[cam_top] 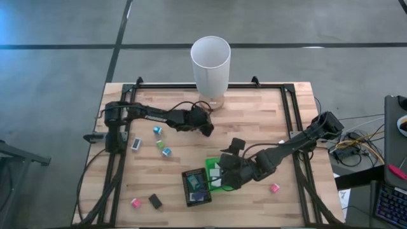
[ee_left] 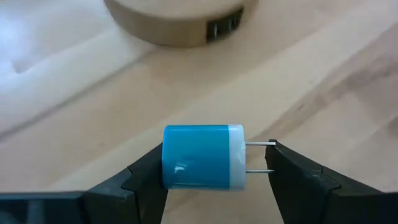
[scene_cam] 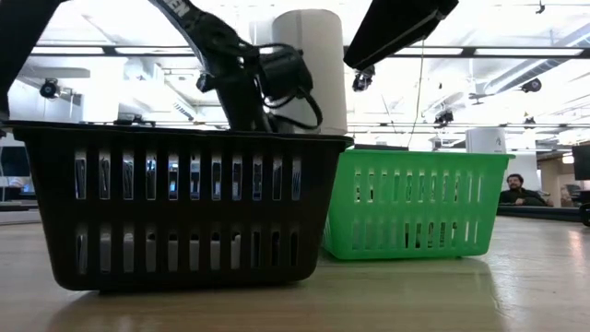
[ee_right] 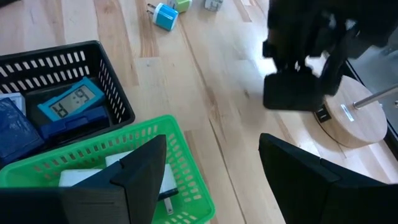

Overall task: Pick & Place Office items
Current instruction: Put the right blue charger adapter into the green bin

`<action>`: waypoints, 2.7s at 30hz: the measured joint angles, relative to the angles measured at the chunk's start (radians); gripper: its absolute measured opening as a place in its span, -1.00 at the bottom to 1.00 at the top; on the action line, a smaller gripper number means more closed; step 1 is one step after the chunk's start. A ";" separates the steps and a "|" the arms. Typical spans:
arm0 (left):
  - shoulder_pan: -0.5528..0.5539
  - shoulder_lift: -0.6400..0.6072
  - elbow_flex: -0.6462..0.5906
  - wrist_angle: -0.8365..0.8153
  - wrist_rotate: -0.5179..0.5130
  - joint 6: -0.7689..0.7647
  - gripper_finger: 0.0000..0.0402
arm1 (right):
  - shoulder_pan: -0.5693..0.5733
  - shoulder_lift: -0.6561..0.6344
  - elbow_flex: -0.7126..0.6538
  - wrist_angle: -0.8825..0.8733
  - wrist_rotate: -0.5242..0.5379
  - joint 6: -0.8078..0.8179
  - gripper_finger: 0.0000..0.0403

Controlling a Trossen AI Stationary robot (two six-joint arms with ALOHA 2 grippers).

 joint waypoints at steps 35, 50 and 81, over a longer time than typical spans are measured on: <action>-0.512 -0.304 0.012 0.025 -0.004 -0.129 0.16 | 0.052 -0.019 0.000 -0.040 0.056 -0.185 0.24; -0.514 -0.311 0.182 0.026 0.211 -0.030 0.16 | 0.172 -0.024 -0.154 0.447 0.287 -0.774 0.24; -0.554 -0.311 0.199 0.083 0.249 -0.026 0.16 | 0.171 -0.087 -0.304 1.057 0.108 -1.051 0.24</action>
